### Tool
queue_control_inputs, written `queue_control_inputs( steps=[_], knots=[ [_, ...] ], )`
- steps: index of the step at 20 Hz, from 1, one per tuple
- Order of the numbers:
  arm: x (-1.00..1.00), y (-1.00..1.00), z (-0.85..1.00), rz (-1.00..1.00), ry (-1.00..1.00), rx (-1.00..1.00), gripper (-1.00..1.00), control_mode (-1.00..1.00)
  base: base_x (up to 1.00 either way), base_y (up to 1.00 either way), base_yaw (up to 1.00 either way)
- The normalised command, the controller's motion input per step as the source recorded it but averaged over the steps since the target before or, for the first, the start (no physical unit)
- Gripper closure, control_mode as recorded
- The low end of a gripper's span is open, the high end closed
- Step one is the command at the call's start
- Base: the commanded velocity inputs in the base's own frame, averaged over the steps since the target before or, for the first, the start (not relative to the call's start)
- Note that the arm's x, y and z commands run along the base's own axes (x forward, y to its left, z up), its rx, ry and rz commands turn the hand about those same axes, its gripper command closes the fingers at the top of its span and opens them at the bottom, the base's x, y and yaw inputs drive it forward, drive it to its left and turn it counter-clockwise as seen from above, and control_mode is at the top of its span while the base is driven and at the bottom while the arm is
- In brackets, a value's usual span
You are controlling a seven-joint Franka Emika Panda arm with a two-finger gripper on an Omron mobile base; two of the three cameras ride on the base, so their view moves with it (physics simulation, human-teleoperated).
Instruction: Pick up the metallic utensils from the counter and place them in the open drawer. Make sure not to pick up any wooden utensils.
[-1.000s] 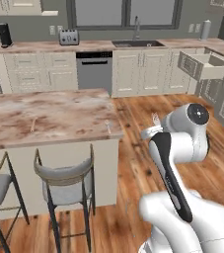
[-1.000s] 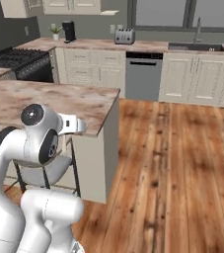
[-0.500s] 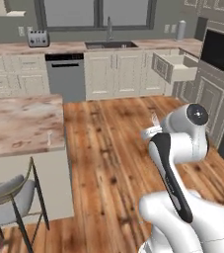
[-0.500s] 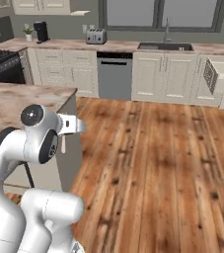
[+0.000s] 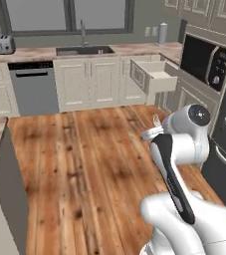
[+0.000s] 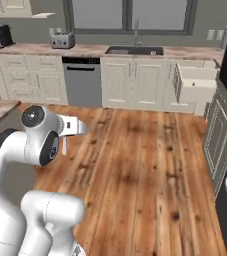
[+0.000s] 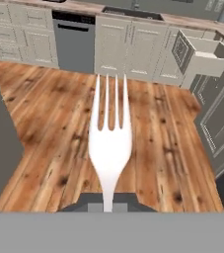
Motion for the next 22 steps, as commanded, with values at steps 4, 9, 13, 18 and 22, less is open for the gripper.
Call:
queue_control_inputs(
  steps=[4,9,13,18,22],
  knots=[
    [0.0,0.0,0.0,0.0,0.0,0.0,1.0,1.0,1.0,-0.79,-0.08],
    [0.0,0.0,0.0,0.0,0.0,0.0,1.0,1.0,1.0,-0.76,-0.07],
    [0.0,0.0,0.0,0.0,0.0,0.0,1.0,1.0,1.0,-0.38,-0.01],
    [0.0,0.0,0.0,0.0,0.0,0.0,1.0,1.0,1.0,0.0,0.0],
    [0.0,0.0,0.0,0.0,0.0,0.0,1.0,1.0,0.99,-0.08,0.0]
  ],
)
